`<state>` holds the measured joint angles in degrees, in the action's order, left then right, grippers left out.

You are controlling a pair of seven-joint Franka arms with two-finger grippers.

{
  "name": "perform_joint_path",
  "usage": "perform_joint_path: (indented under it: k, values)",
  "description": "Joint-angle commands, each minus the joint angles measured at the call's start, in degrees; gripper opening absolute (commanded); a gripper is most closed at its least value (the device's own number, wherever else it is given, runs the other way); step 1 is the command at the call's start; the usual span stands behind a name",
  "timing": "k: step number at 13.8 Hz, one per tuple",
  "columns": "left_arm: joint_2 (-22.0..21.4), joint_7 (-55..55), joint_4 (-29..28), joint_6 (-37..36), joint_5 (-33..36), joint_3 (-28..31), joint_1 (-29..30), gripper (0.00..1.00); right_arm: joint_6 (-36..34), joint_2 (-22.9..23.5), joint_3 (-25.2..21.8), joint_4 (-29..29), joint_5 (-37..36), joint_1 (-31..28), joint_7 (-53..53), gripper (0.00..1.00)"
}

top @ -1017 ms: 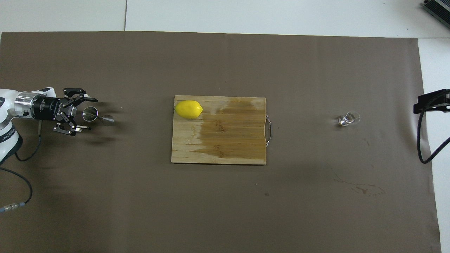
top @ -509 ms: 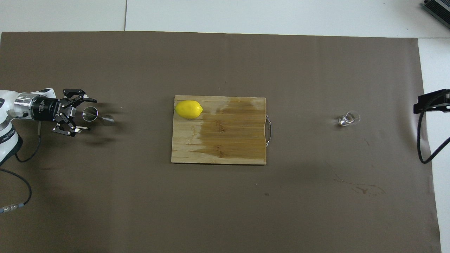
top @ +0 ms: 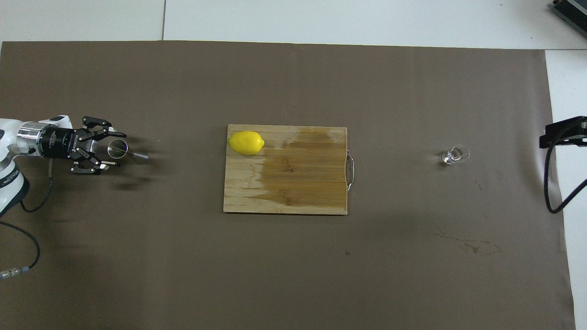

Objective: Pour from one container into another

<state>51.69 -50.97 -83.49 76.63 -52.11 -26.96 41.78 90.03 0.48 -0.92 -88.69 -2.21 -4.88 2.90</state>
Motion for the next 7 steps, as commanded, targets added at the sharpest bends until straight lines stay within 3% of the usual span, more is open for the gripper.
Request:
perform_joint_path:
  k: [1, 7]
  values:
    - [0.26, 0.96, -0.88, 0.36, 0.61, -1.25, 1.28, 0.63, -0.2, -1.44, 0.57, -1.57, 1.51, -0.74, 0.27, 1.0]
    - [0.26, 0.96, -0.88, 0.62, 0.61, -1.25, 1.28, 0.51, -0.2, -1.44, 0.57, -1.57, 1.51, -0.74, 0.27, 1.0]
